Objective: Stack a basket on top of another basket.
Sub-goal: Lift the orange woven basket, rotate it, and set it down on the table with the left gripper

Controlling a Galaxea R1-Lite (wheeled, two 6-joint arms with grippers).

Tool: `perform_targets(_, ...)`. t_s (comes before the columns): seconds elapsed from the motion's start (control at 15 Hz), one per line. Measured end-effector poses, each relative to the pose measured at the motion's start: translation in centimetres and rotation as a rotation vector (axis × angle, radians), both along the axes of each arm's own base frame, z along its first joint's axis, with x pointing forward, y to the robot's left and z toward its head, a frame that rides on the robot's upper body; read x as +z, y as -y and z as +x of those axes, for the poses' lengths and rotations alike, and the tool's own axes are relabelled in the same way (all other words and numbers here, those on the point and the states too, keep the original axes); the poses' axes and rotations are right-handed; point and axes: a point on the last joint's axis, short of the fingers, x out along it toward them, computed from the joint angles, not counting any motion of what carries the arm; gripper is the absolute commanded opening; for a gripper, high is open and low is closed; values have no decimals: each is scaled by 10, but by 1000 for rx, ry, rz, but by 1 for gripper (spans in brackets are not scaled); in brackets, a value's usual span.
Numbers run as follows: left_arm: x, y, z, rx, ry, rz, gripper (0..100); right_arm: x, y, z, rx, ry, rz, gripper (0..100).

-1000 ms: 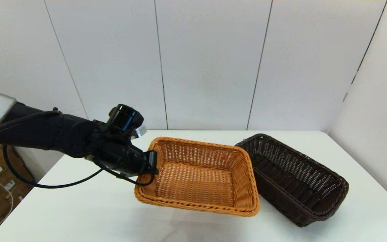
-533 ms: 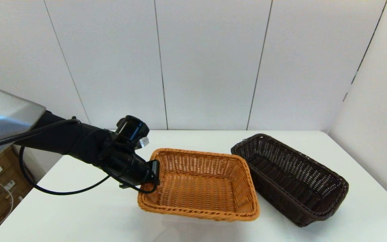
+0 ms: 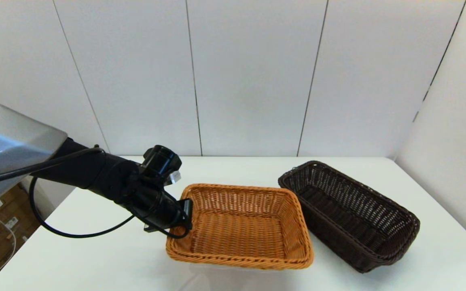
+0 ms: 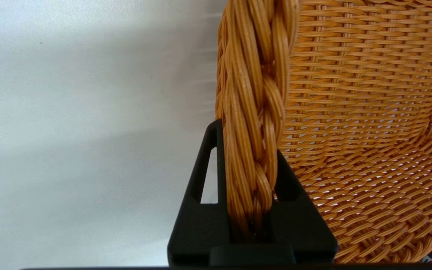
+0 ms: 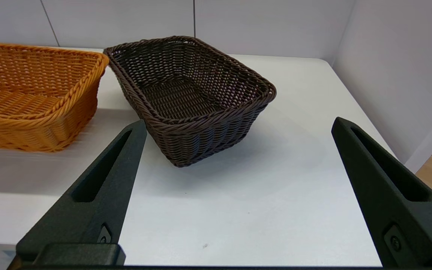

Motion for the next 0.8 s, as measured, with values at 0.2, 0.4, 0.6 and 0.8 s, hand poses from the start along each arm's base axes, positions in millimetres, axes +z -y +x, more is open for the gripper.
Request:
perform_targets(0.2,-1,0,0,4,-5,0,100,0,0,0,0,0,0,100)
perform_targets(0.4,5,-1,-2,1,5,-14,100,0,0,0,0,0,0,100)
perform_targets(0.6,9,-2,-4,-2,10,-28,100,0,0,0,0,0,-1,100)
perform_targets(0.8,14,-5,-5,1,24,-34,100,0,0,0,0,0,0,100)
